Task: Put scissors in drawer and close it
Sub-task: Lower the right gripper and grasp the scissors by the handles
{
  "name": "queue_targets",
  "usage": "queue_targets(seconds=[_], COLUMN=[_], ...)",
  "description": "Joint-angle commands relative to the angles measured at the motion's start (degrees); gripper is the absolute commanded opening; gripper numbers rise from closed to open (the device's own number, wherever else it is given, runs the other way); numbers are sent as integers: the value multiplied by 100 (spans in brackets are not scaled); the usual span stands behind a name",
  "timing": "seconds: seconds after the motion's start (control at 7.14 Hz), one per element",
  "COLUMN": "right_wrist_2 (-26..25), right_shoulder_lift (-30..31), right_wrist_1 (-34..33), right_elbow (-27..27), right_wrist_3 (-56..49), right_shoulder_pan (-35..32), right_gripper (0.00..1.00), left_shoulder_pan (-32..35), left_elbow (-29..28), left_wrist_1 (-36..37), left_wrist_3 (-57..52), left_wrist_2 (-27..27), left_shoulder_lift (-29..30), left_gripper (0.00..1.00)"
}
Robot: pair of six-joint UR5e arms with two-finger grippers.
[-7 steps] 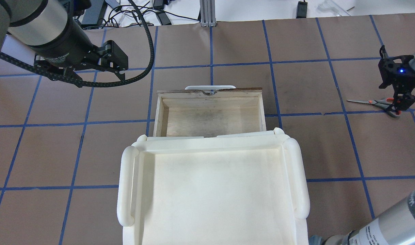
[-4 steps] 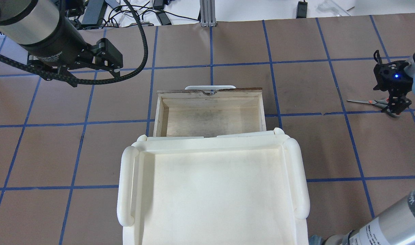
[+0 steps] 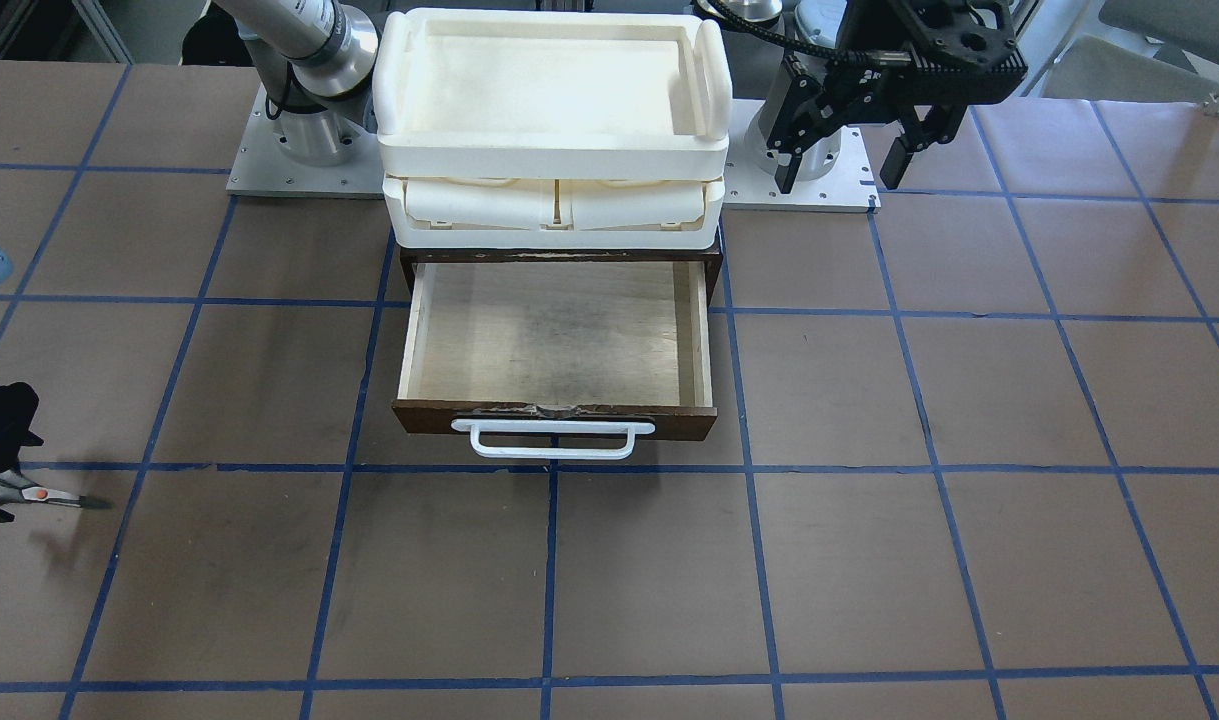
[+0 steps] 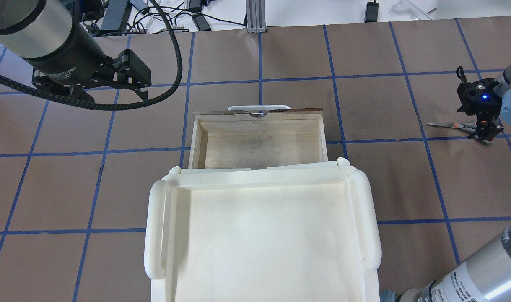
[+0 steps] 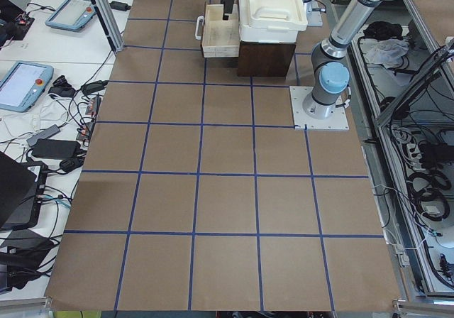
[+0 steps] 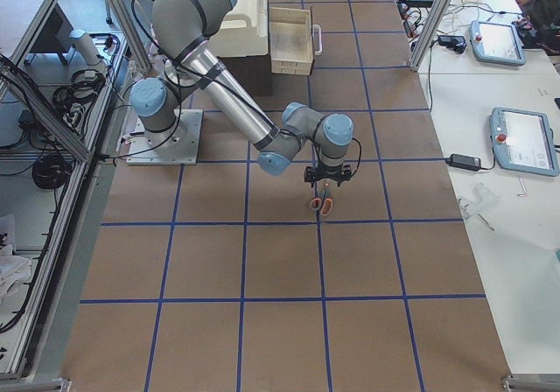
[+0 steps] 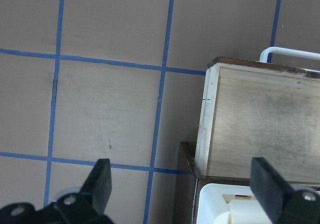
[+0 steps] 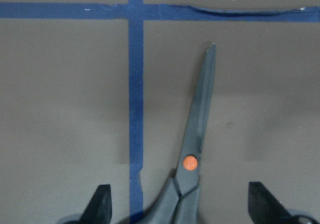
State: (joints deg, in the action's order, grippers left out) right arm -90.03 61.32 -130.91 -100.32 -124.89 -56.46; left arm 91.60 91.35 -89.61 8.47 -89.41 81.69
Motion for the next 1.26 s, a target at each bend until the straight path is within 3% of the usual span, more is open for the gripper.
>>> queue_targets(seconds=[0.0,0.28,0.56,0.7,0.84,0.98,1.12], right_wrist_2=[-32,-15,-67,-146,-251,-382,-453], right_shoulder_lift=[-59,-226,-226,-235,-252,-305,-305], right_wrist_1=[-57,-231,-321,-321,-312,-303,-277], right_elbow=[30,30,30,30,30,30,30], right_wrist_3=[34,-9,-18,-9,-1,0,17], right_shoulder_pan=[12,56,65,65,65,65,65], right_gripper=[86,83,67,50,21,0,0], left_shoulder_pan=[42,42,24,24,24,33,33], left_elbow=[32,32,32,32,32,32,32], left_wrist_1=[-30,-13,-47,-47,-47,-47,-47], left_wrist_3=[23,58,102,33,32,32,32], left_wrist_2=[12,38,-24,2,29,38,-6], left_shoulder_lift=[-39,13,-83,-57,-13,31,22], left_gripper=[100,100,100,100,100,100,100])
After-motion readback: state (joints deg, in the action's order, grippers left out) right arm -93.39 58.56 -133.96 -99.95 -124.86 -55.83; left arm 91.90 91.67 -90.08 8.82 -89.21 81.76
